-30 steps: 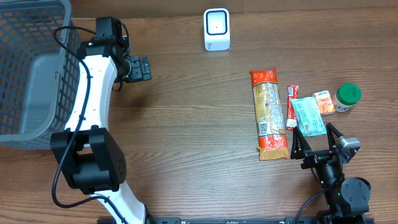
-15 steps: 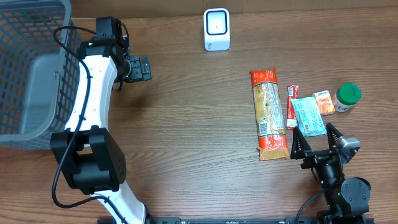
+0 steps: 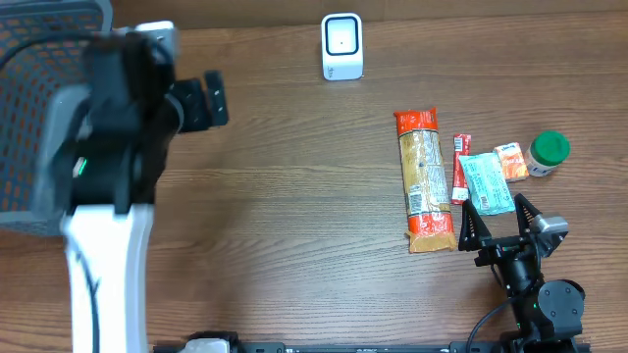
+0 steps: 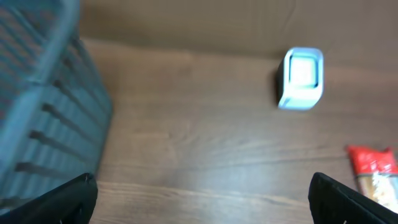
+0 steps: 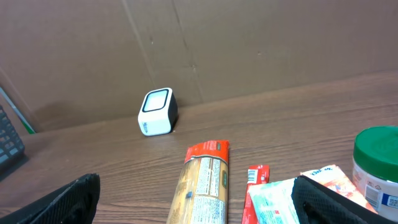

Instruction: Scan the item barcode

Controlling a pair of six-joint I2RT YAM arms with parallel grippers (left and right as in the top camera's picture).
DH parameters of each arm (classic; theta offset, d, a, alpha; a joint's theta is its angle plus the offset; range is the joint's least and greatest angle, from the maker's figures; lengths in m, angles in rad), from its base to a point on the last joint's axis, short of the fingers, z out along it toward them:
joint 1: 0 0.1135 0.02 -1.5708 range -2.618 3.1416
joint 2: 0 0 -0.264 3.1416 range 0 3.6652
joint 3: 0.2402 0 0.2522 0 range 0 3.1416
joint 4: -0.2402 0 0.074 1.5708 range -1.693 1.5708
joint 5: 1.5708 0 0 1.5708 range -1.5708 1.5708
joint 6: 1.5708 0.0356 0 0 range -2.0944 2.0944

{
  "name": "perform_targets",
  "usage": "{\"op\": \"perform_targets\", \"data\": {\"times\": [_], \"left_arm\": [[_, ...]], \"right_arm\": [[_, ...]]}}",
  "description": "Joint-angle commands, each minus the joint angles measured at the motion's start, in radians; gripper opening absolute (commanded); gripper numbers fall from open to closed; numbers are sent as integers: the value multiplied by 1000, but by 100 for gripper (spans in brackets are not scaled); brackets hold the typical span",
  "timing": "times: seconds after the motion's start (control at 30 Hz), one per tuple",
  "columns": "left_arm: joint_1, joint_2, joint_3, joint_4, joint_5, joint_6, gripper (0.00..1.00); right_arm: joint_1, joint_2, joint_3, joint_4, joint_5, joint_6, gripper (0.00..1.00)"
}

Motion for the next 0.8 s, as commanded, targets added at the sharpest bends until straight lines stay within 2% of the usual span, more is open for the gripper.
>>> {"op": "perform_targets", "data": {"times": [0.0,0.6,0.77], "left_arm": [[0,-70,6,0,-9,11,100],[0,-184,-3,-90,-13,16,100],[0,-267,-68,-109,-12,19,100]], "right_arm": [[-7,-10,-10,3,-2,4,100],[-7,-10,-10,3,-2,4,100],[-7,-10,-10,3,-2,3,100]]}}
